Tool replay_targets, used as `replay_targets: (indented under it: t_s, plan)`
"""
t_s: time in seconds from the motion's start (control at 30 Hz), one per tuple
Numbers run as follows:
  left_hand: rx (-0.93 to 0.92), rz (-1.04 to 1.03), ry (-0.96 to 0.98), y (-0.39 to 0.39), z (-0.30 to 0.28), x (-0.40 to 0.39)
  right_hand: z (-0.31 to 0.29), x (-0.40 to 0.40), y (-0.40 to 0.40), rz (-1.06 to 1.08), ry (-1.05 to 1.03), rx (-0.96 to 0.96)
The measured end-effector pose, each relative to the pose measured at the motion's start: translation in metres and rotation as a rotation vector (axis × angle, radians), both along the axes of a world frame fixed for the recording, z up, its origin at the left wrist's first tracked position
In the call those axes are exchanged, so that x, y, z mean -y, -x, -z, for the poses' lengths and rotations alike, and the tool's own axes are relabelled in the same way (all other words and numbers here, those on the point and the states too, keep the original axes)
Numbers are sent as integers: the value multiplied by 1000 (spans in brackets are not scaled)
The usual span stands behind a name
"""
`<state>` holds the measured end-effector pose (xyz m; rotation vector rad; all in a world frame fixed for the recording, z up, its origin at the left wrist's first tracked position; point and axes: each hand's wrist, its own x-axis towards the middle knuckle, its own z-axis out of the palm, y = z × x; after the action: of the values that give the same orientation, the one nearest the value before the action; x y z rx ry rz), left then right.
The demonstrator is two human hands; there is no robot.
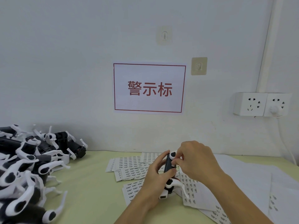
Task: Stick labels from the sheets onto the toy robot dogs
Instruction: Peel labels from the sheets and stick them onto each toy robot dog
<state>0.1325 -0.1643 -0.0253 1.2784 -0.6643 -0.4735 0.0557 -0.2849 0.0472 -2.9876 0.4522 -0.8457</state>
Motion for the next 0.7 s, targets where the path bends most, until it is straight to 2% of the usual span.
replay_targets:
  t_s: [0.2,0.43,0.7]
  plan:
    - [-35,-14,15,1,-1,-1,0,5,3,3,-50,-11]
    - [-133,-2,89,-2,-2,0,-3,9,9,-81,-213,-22]
    - [-124,30,109,-5,0,0,-1,2,6,-61,-181,-23]
